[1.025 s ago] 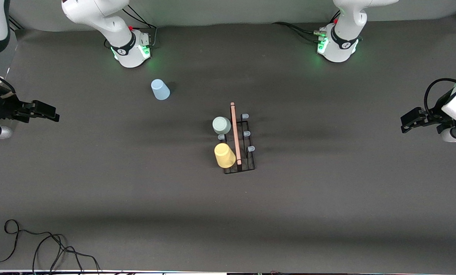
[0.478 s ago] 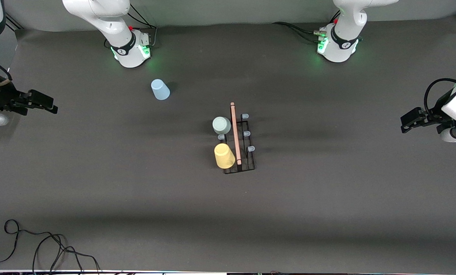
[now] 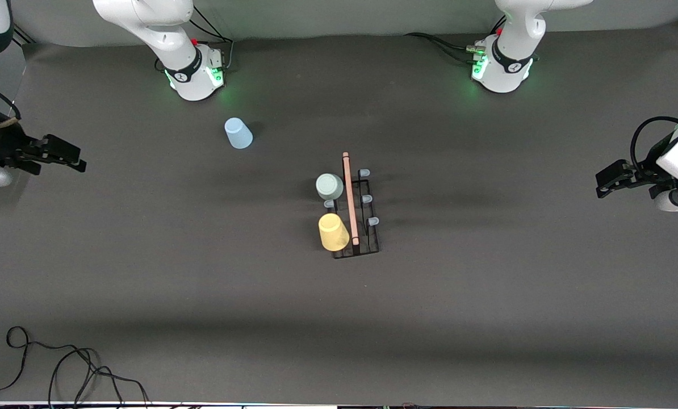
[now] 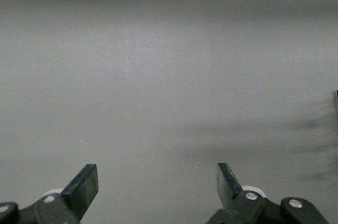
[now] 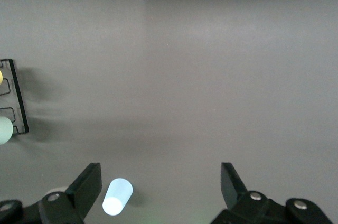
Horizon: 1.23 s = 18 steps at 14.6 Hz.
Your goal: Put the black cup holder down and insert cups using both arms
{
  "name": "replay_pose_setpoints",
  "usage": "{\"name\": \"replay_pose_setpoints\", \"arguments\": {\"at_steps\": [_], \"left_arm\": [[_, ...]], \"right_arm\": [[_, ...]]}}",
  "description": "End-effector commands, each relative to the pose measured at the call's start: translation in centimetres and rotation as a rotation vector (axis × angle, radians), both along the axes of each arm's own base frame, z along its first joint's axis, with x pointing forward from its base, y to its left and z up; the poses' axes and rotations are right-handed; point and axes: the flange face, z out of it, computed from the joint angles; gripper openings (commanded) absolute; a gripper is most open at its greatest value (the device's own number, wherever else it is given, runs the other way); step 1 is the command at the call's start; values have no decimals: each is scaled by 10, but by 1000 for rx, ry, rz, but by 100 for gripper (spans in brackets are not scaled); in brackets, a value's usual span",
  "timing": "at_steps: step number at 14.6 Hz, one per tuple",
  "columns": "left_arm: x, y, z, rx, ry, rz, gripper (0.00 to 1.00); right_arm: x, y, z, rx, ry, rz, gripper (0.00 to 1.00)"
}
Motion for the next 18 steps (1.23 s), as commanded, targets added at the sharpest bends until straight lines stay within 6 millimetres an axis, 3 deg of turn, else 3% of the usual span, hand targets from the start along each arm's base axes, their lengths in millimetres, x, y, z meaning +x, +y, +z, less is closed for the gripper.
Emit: {"name": "replay_pose_setpoints", "arguments": {"at_steps": [1,3,18], "left_arm": [[1,-2,5,2,-1,10,100],[2,-3,6,2,-2,7,100],[2,-2,6,2,-2,9,100]], "right_arm": [[1,3,-2,-20,15,10,100],[-3,11,-4,-22,12,21,100],[0,10,-6,-23,15,21,100]]}}
